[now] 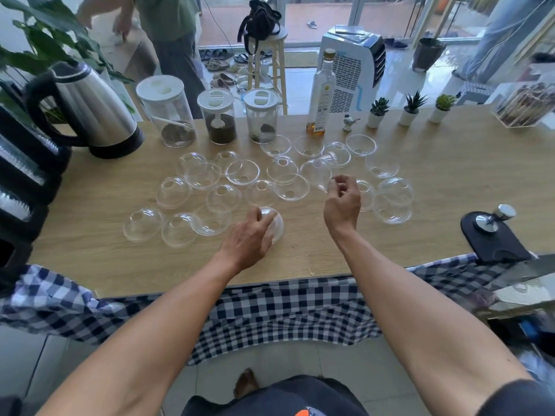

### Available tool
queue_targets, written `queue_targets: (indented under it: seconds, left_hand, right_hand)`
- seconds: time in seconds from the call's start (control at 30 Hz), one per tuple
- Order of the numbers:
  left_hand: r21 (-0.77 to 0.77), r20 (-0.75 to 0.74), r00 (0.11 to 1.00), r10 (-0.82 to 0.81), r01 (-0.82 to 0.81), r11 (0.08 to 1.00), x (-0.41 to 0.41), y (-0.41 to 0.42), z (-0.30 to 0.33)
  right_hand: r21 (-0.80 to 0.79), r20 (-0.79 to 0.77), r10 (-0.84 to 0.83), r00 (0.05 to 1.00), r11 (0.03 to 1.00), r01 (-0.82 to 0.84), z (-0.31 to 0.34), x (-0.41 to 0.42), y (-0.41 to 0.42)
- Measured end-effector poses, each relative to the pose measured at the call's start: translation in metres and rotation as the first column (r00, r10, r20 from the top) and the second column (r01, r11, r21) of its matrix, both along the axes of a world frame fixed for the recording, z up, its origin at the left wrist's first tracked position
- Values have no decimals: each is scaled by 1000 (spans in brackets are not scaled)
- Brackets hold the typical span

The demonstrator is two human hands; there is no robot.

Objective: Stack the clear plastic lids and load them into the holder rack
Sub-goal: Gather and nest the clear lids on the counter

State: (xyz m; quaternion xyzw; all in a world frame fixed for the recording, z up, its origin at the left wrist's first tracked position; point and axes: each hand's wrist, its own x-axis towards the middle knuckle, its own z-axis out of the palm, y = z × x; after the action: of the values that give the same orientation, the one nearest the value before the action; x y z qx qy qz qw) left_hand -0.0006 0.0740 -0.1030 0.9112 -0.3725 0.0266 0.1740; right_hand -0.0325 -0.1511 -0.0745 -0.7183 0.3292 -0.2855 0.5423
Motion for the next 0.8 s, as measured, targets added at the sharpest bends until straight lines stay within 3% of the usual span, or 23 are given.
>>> queue_targets:
  seconds: [0.03, 0.1, 0.2, 0.33, 0.47, 0.8]
  left_hand:
    - [-85, -44, 996, 76, -79, 993, -3, 2, 0]
    - [-229, -170, 952, 254, -289, 929, -9, 3, 3]
    - [-319, -379, 817, 434, -555, 768, -16, 5, 3]
    - [-350, -589, 677, 442, -706, 615, -28, 3, -5]
    - [-353, -708, 590, 388, -772, 529, -37, -4, -4]
    - [-279, -763, 550, 340, -754, 596, -26, -11, -6]
  right_hand:
    - [177, 51, 10, 999, 984, -19, 5, 2, 2]
    - [499, 120, 78, 990, 857, -128, 12, 3, 8]
    - [699, 166, 297, 940, 638, -324, 7, 1, 17]
    - [665, 99, 526, 845, 596, -450, -9, -7, 29]
    - [615, -4, 565, 825, 652, -443, -26, -11, 35]
    - [466, -215, 480, 850, 816, -343, -37, -10, 47]
